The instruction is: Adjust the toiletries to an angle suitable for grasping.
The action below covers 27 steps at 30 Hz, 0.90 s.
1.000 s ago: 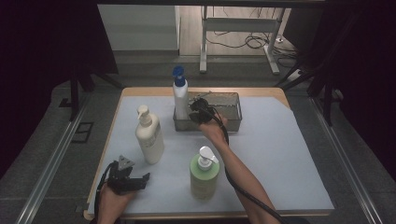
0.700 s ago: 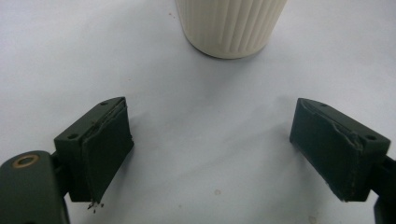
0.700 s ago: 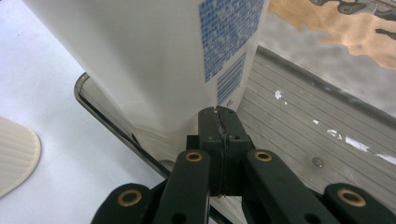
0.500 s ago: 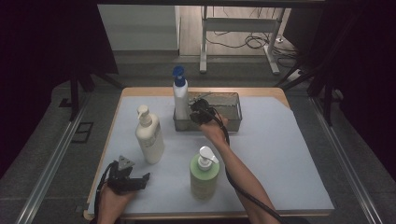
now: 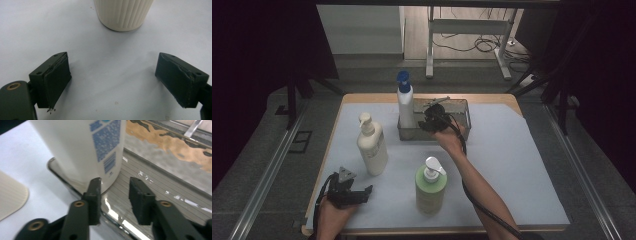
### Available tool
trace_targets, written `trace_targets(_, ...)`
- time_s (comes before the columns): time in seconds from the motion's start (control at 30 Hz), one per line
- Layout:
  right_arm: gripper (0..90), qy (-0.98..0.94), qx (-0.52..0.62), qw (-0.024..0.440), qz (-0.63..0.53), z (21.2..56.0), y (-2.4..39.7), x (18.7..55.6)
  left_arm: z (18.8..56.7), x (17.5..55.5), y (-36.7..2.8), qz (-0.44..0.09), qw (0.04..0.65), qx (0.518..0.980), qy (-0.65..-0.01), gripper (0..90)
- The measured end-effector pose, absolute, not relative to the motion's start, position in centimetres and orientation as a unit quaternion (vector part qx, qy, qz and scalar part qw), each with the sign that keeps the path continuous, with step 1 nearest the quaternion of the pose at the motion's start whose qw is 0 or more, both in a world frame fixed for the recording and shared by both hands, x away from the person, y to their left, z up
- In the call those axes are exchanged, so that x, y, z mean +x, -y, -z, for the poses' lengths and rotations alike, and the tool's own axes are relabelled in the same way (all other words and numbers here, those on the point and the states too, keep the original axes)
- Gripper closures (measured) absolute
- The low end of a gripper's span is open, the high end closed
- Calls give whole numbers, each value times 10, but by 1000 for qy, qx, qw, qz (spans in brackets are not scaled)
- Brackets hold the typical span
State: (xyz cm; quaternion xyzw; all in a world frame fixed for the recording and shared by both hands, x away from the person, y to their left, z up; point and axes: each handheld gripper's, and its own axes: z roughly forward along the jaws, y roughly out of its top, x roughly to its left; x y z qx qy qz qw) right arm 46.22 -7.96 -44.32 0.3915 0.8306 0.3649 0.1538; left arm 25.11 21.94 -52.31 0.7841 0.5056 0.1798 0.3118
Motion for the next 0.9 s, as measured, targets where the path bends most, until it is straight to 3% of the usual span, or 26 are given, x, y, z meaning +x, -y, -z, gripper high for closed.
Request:
trace_targets(0.2, 469, -835, 366, 153, -381, 432, 85, 449, 523, 251, -219, -180, 312, 784, -506, 122)
trace_targets(0.9, 219, -845, 321, 125, -409, 417, 115, 417, 523, 251, -219, -180, 312, 784, -506, 122)
